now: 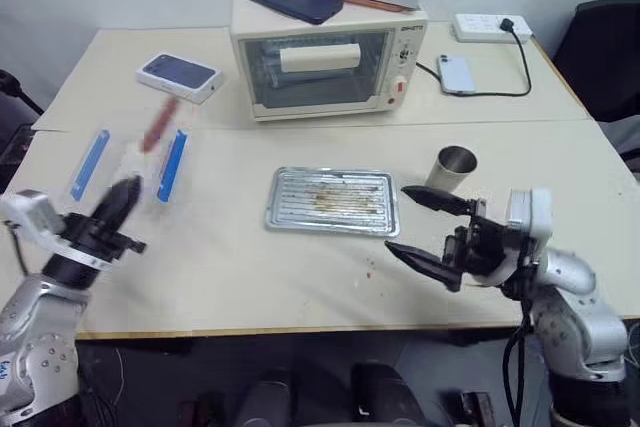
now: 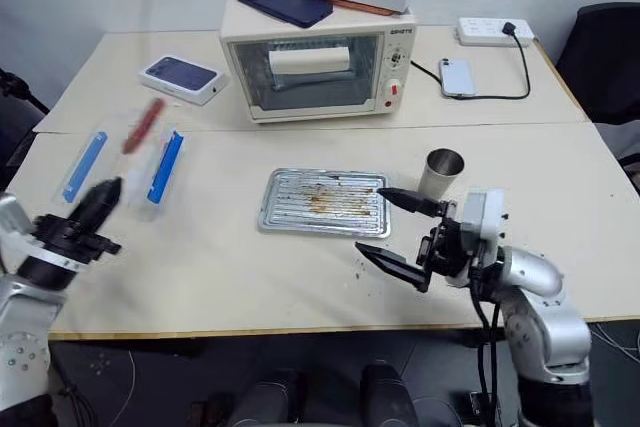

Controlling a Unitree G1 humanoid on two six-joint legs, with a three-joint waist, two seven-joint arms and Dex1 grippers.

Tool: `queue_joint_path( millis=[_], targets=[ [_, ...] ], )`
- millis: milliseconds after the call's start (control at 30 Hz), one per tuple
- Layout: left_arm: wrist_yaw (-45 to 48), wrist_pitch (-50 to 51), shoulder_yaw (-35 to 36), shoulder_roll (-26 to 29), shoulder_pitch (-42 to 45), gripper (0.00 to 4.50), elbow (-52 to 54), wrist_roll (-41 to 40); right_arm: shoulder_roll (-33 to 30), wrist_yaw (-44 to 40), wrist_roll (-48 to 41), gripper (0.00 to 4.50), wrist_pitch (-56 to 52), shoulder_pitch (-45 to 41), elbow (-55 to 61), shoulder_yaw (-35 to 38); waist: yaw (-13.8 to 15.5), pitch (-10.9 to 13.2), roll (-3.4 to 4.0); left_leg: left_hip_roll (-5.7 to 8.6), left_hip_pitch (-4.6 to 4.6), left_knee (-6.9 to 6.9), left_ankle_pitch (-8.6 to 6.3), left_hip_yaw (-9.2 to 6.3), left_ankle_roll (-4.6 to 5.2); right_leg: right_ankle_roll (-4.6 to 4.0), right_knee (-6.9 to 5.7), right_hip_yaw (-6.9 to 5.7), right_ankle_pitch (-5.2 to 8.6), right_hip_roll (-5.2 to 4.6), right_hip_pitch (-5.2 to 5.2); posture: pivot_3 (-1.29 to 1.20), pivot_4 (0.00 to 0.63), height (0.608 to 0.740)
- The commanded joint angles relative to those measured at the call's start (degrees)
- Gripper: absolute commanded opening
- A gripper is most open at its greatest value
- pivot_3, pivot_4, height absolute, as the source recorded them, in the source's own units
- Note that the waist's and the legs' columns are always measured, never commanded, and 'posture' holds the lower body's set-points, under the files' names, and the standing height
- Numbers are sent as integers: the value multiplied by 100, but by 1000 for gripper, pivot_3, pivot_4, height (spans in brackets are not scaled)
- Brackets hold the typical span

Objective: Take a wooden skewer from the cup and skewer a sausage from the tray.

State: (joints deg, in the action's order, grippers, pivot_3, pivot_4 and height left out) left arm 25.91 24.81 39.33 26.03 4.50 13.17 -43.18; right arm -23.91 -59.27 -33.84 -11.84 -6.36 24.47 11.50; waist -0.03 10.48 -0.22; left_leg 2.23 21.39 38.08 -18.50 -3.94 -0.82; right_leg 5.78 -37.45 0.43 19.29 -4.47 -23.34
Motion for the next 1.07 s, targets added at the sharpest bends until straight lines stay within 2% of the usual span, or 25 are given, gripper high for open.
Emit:
queue_joint_path(
  millis=[33, 200, 267, 300, 400, 467, 567, 633, 733, 833, 933, 1067],
  targets=[
    [-144, -207, -149, 622, 598, 0, -1108, 594, 41, 286, 110, 4455, 347, -35, 137, -26, 0, -2, -4, -1, -5, -4, 1, -1, -2, 0, -2, 0, 0, 3, 0, 0, 150, 740],
    [-111, -249, -463, 1061, 1299, 0, -2401, 993, -118, 258, 82, 4455, 430, -133, 13, -115, -11, -3, -5, 0, -6, -11, 2, -2, -5, -1, -2, -1, 1, 3, -2, 0, 150, 740],
    [-52, -330, -551, 1124, 1378, 549, -2545, 1086, -194, 228, 77, 4500, 475, -171, -40, -121, -27, -3, -6, 0, -5, -12, 1, 0, -3, -1, 0, 0, 1, 2, -4, 0, 150, 740],
    [-51, -338, -568, 1130, 1393, 627, -2548, 1100, -223, 224, 63, 4500, 483, -185, -66, -112, -29, -4, -7, -1, -5, -13, 0, 0, -3, -2, 1, 1, 1, 2, -5, 0, 150, 740],
    [-69, -410, -576, 1114, 1397, 1221, -2503, 1122, -320, 202, 67, 4500, 556, -185, -170, -84, -16, -4, -8, -2, -3, -15, -1, 0, -3, -1, 2, -1, 1, 0, -7, 0, 150, 740],
    [10, -462, -571, 1111, 1369, 1769, -2416, 1099, -376, 190, 69, 4500, 614, -162, -225, -75, -10, -5, -9, -1, -3, -15, -1, 0, -3, -1, 3, -1, 1, -2, -6, 0, 150, 740],
    [575, -779, -563, 1256, 1242, 2472, -2003, 993, -496, 110, 42, 4500, 658, -114, -319, -21, -11, -5, -11, -1, -3, -13, -1, 0, -3, -1, 2, -2, 1, -3, -5, 0, 150, 740],
    [1200, -992, -824, 1553, 935, 2892, -1636, 1194, -654, -98, 42, 4500, 711, -36, -408, -30, -18, -5, -13, -2, -2, -13, -1, 0, -3, -2, 4, -2, 1, -3, -5, 0, 150, 740],
    [2321, -1379, -1376, 2072, 114, 2892, -921, 1544, -941, -492, 52, 4500, 739, 154, -563, -90, -23, -6, -13, -3, -2, -20, -2, 1, -4, -2, 12, 0, 1, -4, -5, 0, 150, 740],
    [2971, -1330, -1648, 2279, -597, 2892, -198, 1360, -1072, -772, 147, 4500, 920, 333, -781, -168, -19, -8, -6, -2, -8, -31, -2, 5, -1, -4, 23, 3, 2, -8, 1, 0, 150, 740],
    [3317, -1668, -2036, 2143, -1507, 2892, 510, 1578, -1142, -1172, 482, 4500, 1410, 578, -1281, -350, -20, -8, -7, -13, -10, -35, -2, 3, 0, -4, 42, 1, 2, -4, 13, 0, 150, 740],
    [3378, -2265, -2214, 1902, -2031, 2892, 201, 1992, -1034, -1235, 671, 4500, 1840, 627, -1791, -406, -17, -7, -7, -13, -22, -43, -5, 3, 5, -5, 55, -1, 2, -2, 29, 0, 150, 740]
  ],
)
